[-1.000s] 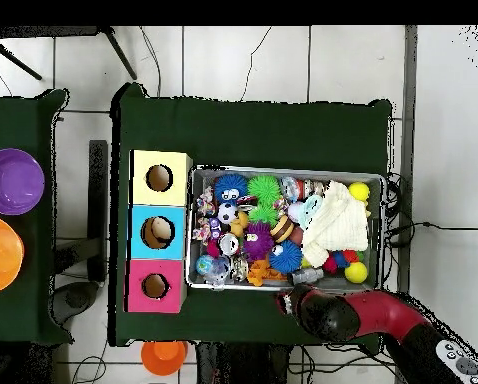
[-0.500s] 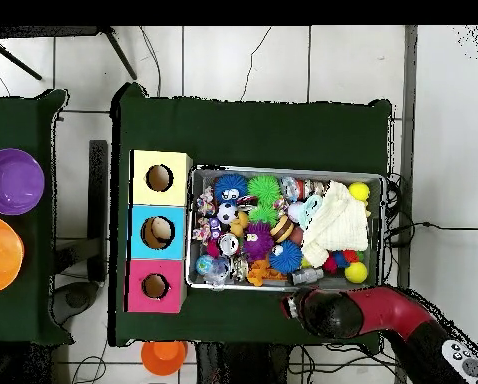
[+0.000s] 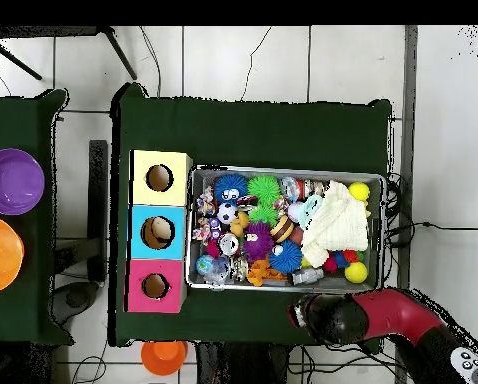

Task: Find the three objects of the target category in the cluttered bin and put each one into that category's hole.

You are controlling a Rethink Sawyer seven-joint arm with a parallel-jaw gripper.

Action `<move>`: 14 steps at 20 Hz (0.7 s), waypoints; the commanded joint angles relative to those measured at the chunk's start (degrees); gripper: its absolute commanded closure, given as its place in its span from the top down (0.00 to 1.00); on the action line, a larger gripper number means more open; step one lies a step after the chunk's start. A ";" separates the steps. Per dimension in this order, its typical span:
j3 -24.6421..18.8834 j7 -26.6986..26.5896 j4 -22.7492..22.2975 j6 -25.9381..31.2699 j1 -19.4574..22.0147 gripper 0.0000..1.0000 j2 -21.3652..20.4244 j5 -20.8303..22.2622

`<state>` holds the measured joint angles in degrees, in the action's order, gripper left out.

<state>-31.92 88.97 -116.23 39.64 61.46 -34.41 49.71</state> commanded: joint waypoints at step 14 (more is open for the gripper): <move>-15.54 -15.11 3.15 2.45 3.34 1.00 -10.67 -4.88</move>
<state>-38.39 88.97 -116.31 48.39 62.09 -43.54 45.99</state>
